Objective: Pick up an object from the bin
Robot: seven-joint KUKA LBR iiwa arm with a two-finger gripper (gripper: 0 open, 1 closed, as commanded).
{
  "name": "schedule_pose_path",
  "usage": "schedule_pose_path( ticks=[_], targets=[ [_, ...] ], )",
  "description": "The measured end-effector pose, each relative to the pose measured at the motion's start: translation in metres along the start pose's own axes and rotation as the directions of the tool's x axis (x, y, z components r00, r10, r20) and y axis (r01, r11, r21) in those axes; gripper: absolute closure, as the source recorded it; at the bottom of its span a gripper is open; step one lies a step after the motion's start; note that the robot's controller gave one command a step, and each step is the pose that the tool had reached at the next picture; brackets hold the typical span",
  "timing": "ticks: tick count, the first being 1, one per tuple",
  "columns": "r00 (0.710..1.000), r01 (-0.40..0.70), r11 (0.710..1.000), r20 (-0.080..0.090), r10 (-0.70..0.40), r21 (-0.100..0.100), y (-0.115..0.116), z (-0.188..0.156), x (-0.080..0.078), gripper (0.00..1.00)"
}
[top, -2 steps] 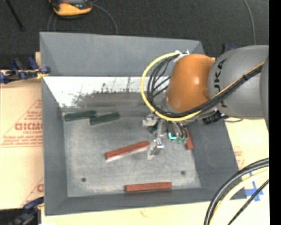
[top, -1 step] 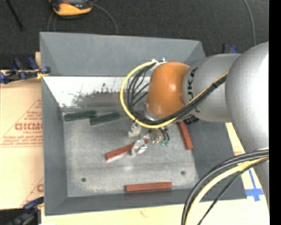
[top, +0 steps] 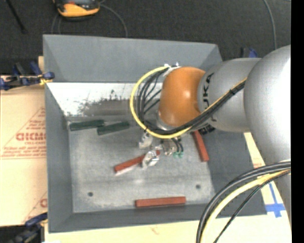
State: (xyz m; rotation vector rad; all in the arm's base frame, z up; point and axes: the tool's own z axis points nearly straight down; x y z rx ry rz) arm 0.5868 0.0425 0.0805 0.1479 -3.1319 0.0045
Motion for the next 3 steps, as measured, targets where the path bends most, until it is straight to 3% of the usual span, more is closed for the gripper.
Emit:
schedule_pose_path(
  ticks=[1, 2, 3],
  targets=[
    [1.000, -0.017, 1.000, 0.004, 0.017, -0.002, -0.007, -0.034, -0.003, 1.00],
    [0.999, -0.041, 0.999, 0.020, 0.041, -0.003, -0.026, -0.046, -0.017, 1.00],
    [0.997, -0.077, 0.997, 0.010, 0.077, -0.004, -0.036, -0.138, -0.001, 1.00]
  ],
)
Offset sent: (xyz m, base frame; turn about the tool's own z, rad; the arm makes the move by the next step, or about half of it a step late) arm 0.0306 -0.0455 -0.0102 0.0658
